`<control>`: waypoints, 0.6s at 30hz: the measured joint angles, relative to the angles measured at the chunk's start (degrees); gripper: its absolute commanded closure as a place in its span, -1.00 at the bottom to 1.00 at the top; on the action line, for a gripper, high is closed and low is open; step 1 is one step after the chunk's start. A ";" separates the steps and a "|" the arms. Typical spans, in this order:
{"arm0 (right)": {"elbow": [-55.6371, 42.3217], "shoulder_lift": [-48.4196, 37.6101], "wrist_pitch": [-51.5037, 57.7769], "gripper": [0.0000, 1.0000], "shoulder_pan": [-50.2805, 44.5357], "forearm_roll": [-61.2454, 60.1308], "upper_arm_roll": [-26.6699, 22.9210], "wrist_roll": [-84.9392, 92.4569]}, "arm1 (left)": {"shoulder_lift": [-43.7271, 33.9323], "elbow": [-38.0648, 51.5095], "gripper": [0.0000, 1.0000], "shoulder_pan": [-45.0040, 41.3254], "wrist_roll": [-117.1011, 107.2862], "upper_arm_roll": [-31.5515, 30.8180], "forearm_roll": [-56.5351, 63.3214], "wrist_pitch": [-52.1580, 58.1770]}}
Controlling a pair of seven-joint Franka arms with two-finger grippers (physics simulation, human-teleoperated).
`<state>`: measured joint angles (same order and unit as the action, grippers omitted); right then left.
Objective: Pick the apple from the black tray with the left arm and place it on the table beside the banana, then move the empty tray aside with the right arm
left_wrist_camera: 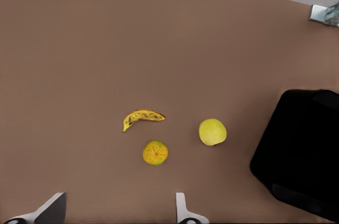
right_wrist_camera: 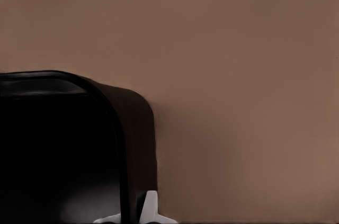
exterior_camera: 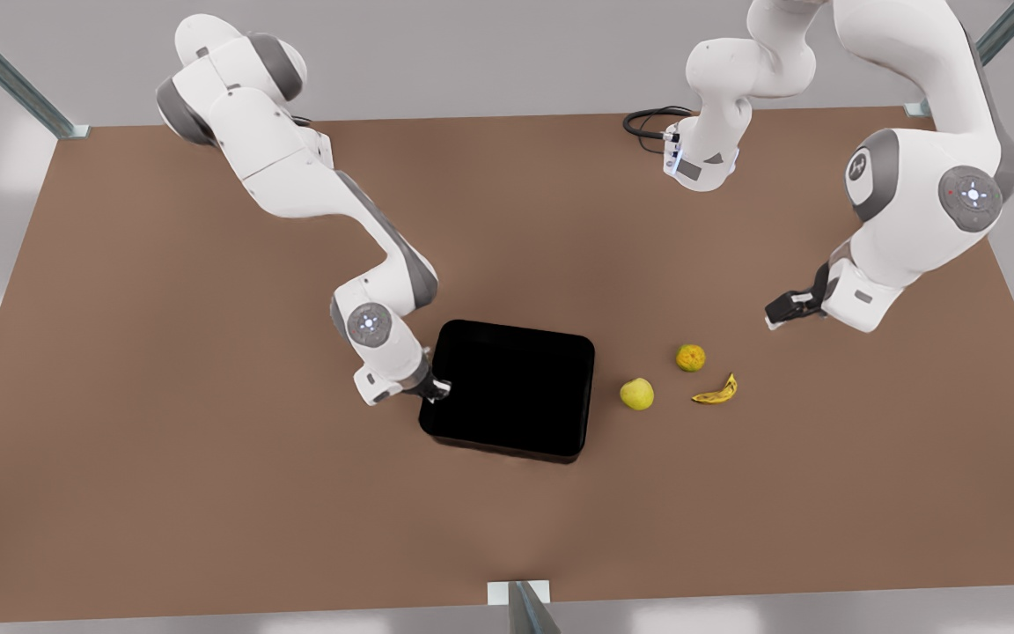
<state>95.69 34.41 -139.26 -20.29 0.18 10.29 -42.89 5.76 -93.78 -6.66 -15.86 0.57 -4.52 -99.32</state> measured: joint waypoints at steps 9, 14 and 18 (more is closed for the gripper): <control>0.98 -17.81 19.95 1.00 22.46 -2.41 1.03 13.20 | 1.83 1.81 -1.00 -2.02 3.95 -0.23 -0.77 3.87; 1.95 -16.64 27.10 1.00 41.96 -1.64 0.93 30.14 | 2.14 1.82 -1.00 -2.04 5.33 -0.29 -0.86 4.50; 2.28 -9.14 26.65 1.00 48.94 0.22 0.85 43.91 | 2.20 1.82 -1.00 -2.20 6.19 -0.30 -0.84 4.74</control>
<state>97.97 25.26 -112.61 28.64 0.41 11.14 1.02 7.96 -91.96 -8.86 -9.67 0.27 -5.35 -94.58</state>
